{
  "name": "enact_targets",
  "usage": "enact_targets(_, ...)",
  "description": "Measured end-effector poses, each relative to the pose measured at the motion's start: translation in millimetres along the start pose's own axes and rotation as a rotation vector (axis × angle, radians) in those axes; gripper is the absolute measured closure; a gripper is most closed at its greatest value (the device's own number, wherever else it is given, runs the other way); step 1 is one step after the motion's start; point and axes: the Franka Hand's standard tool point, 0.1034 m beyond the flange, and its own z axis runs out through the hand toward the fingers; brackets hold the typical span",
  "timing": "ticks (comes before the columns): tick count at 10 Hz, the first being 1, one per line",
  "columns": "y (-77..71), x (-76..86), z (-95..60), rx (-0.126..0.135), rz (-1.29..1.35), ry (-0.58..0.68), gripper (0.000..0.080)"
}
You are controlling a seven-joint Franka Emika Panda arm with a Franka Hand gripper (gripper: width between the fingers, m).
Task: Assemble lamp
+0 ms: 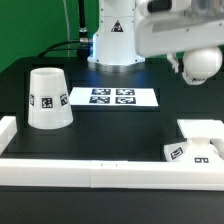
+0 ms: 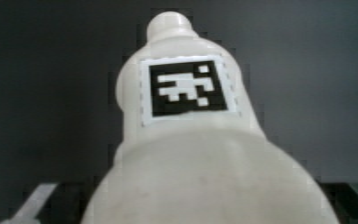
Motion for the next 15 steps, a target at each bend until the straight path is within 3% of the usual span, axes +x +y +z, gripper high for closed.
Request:
enact_targets(2,-3.3,14.9,-31.6,-0.003,-0.025,0.148,0.0222)
enact_targets(8,5.3,33.1,-32.6,-0.041,-0.044,0.547,0.0222)
enact_targets(11,15.2,49.2,-55.3,-0.085,-0.124,0.735,0.0222)
enact_targets(15,16.9,48.7,-43.5,-0.090,-0.124,0.755,0.0222)
